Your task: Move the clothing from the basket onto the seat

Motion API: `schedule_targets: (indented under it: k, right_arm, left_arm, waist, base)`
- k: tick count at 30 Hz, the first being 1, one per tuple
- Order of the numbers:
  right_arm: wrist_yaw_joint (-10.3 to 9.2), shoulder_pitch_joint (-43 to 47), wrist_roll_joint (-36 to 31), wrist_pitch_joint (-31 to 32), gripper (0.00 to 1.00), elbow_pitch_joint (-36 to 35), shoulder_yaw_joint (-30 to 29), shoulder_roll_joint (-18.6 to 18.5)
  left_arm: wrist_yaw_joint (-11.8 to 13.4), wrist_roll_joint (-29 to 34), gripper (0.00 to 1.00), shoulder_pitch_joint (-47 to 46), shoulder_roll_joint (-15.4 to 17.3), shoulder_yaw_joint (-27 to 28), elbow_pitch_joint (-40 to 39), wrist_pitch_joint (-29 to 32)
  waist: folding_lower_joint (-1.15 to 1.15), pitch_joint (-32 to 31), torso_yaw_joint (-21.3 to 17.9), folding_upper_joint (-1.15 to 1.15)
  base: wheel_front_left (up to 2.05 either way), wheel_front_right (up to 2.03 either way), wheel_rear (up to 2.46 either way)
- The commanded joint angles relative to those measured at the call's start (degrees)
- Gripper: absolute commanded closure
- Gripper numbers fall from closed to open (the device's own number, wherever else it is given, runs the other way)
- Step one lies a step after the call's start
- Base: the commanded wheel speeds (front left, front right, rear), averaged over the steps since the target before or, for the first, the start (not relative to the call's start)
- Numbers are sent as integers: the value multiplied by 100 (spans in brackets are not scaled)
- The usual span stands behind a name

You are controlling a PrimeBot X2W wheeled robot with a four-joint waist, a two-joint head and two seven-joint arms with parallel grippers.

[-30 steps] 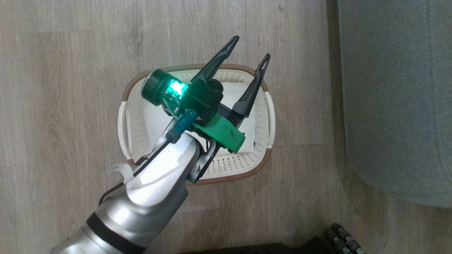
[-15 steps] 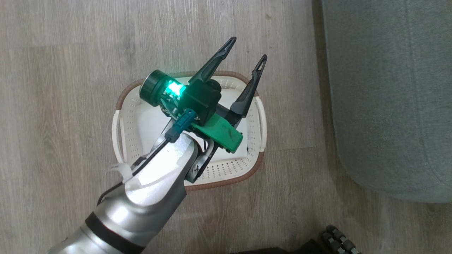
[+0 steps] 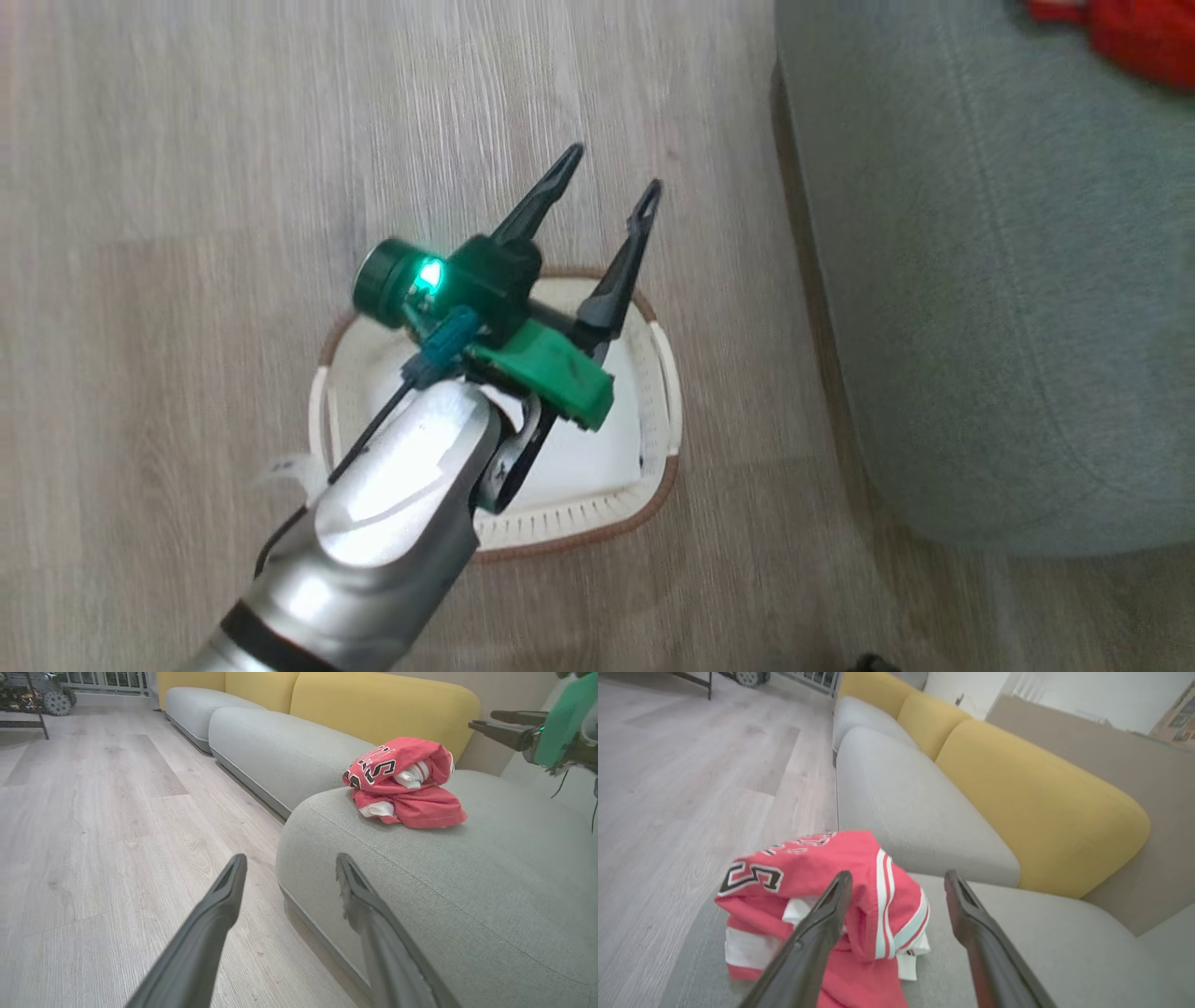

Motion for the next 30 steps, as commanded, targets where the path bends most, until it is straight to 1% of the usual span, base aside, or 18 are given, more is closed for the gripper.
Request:
schedule_targets:
  k: [1, 6, 9, 13, 20, 22, 23, 26, 30]
  right_arm:
    - [39, 109, 174, -54, 0, -300, 172, -190]
    - [39, 452, 735, -54, 0, -618, 660, -277]
    - [39, 690, 1067, -54, 0, -725, 822, -216]
    - [39, 1057, 1353, -54, 0, -903, 991, -97]
    - [39, 1881, 1719, -54, 0, -1272, 1150, 366]
    - [39, 2258, 1857, -54, 0, -1519, 1056, 596]
    - [39, 2258, 1857, -54, 0, -1519, 1056, 596]
    - [39, 2649, 1741, -54, 0, -1911, 970, 800]
    - [39, 3180, 1470, -54, 0, -2538, 806, 1169]
  left_arm:
    - [25, -66, 0, 55, 57, 223, -129, -62]
    - [87, -227, 0, 423, 50, 441, -46, -73]
    - [133, -289, 0, 683, 47, 610, -63, -74]
    - [223, -309, 0, 1040, 51, 851, -106, -75]
    - [456, -344, 0, 1655, 109, 1388, -272, -76]
    - [496, -363, 0, 1896, 137, 1604, -376, -76]
    - [496, -363, 0, 1896, 137, 1604, -376, -76]
    - [567, -344, 0, 2108, 209, 1769, -405, -76]
    - [699, -275, 0, 2366, 325, 1974, -467, -76]
  waist:
    - [0, -399, 15, 0]
    - [0, -976, 141, 0]
    - [0, -1321, 243, 0]
    - [0, -1697, 388, 0]
    - [0, -2142, 598, 0]
    - [0, -2268, 686, 0]
    - [0, -2268, 686, 0]
    - [0, -2367, 758, 0]
    - [0, -2470, 831, 0]
  base:
    - [0, 0, 0]
    - [0, 0, 0]
    - [0, 0, 0]
    - [0, 0, 0]
    - [0, 0, 0]
    - [0, 0, 0]
    - [0, 0, 0]
    - [0, 0, 0]
    - [0, 0, 0]
